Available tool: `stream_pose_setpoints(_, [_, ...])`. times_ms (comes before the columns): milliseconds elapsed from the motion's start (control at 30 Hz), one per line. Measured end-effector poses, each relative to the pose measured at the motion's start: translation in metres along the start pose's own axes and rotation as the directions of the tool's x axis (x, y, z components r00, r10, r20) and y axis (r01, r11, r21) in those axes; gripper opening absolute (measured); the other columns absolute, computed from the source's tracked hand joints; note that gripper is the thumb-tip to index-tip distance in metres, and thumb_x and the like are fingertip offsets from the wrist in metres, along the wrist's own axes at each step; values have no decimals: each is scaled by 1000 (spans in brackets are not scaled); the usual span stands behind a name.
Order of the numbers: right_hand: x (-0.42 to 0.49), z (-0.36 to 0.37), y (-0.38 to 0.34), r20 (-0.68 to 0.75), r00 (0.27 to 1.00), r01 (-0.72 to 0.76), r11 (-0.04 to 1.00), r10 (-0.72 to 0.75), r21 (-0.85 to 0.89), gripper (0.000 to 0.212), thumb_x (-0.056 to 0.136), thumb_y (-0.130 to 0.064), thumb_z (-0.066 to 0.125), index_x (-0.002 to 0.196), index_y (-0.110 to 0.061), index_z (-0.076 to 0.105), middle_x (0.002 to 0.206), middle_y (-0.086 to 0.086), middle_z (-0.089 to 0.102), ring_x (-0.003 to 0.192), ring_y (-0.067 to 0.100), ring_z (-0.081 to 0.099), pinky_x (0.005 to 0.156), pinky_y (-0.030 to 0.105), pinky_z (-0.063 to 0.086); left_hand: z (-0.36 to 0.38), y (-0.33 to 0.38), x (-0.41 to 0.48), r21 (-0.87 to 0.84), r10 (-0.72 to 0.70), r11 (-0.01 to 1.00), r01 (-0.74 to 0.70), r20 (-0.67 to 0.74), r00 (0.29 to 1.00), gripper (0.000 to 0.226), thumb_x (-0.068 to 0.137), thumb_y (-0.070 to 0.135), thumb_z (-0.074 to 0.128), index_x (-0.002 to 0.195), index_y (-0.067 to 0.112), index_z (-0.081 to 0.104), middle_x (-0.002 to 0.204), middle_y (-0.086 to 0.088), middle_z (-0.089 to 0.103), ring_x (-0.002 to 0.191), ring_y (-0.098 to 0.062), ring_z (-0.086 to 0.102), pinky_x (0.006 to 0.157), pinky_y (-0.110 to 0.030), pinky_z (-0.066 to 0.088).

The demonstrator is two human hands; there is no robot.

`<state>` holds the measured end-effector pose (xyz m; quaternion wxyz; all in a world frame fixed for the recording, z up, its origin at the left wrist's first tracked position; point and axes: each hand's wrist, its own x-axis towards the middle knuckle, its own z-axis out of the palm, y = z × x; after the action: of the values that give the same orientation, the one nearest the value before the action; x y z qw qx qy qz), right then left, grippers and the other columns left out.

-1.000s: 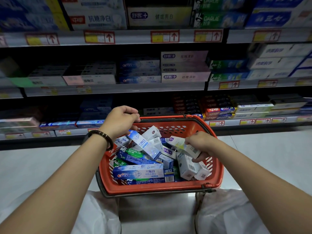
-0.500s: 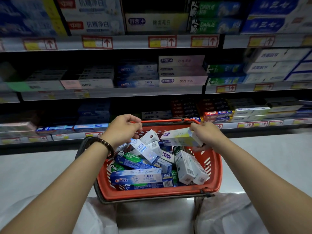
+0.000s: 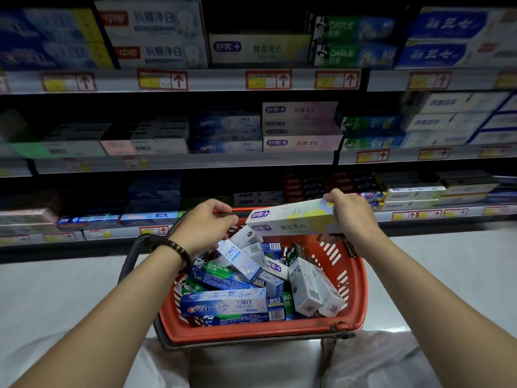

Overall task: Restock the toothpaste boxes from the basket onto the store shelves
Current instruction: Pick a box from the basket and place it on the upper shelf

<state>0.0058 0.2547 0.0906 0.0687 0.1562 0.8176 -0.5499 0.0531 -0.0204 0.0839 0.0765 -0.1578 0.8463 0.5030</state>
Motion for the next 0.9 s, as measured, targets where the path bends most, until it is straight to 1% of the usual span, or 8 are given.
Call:
stream_pose_setpoints(133, [0, -1, -4, 15, 999, -54, 988, 52, 145, 27, 96, -33, 62, 103, -7, 68, 83, 28, 71, 62, 50, 73, 57, 48, 61, 1, -1, 2, -10, -22, 1000, 22, -4, 1000, 33, 98, 29, 69, 127, 22, 55, 106, 3, 68, 97, -23, 72, 82, -48, 62])
stream_pose_setpoints(267, [6, -1, -2, 76, 995, -78, 968, 62, 238, 47, 94, -40, 61, 115, 2, 64, 85, 34, 74, 57, 43, 71, 53, 40, 58, 0, -4, 4, -37, -20, 999, 22, 39, 999, 57, 96, 20, 72, 146, 26, 45, 120, 1, 63, 99, -20, 69, 78, -40, 62])
stream_pose_setpoints(367, [4, -2, -4, 140, 989, -89, 945, 47, 314, 46, 96, -41, 57, 114, 1, 63, 84, 34, 74, 54, 38, 66, 52, 35, 52, -1, -7, 4, -53, 15, 998, -13, 51, 999, 76, 90, 17, 79, 153, 32, 38, 129, 0, 64, 103, -24, 71, 80, -46, 65])
stream_pose_setpoints(433, [1, -3, -6, 200, 979, -122, 923, 50, 366, 42, 98, -40, 54, 111, -1, 63, 87, 34, 75, 53, 35, 62, 51, 34, 48, -1, -9, 4, -83, 44, 996, -40, 49, 998, 73, 88, 14, 80, 146, 39, 43, 120, 8, 68, 107, -25, 71, 81, -49, 64])
stream_pose_setpoints(533, [-1, -4, -8, 245, 967, -159, 904, 63, 397, 43, 98, -41, 54, 114, -3, 63, 94, 34, 75, 53, 33, 60, 49, 32, 46, -1, -10, 5, -165, 67, 985, -52, 86, 994, 66, 88, 12, 80, 135, 45, 49, 116, 15, 70, 109, -16, 70, 87, -47, 64])
stream_pose_setpoints(600, [-1, -5, -9, 265, 962, -171, 900, 65, 401, 44, 98, -42, 53, 113, -3, 64, 94, 33, 75, 53, 32, 60, 49, 31, 45, 0, -11, 7, -246, 69, 968, -42, 104, 992, 60, 90, 9, 77, 135, 41, 53, 118, 10, 72, 110, -19, 71, 91, -47, 62])
stream_pose_setpoints(767, [2, -7, -7, 276, 958, -187, 895, 75, 406, 54, 97, -45, 54, 124, 0, 63, 98, 33, 75, 52, 31, 59, 47, 30, 44, 2, -10, 9, -412, 49, 911, -7, 91, 995, 38, 100, 2, 64, 130, 26, 60, 120, -2, 73, 108, -21, 73, 86, -40, 63])
stream_pose_setpoints(900, [4, -8, -8, 272, 960, -180, 891, 67, 416, 57, 96, -47, 56, 126, -1, 64, 100, 32, 76, 53, 31, 59, 49, 31, 42, 2, -9, 9, -444, 64, 895, -33, 53, 997, 33, 102, 0, 60, 128, 21, 60, 125, -5, 71, 108, -21, 73, 84, -36, 64])
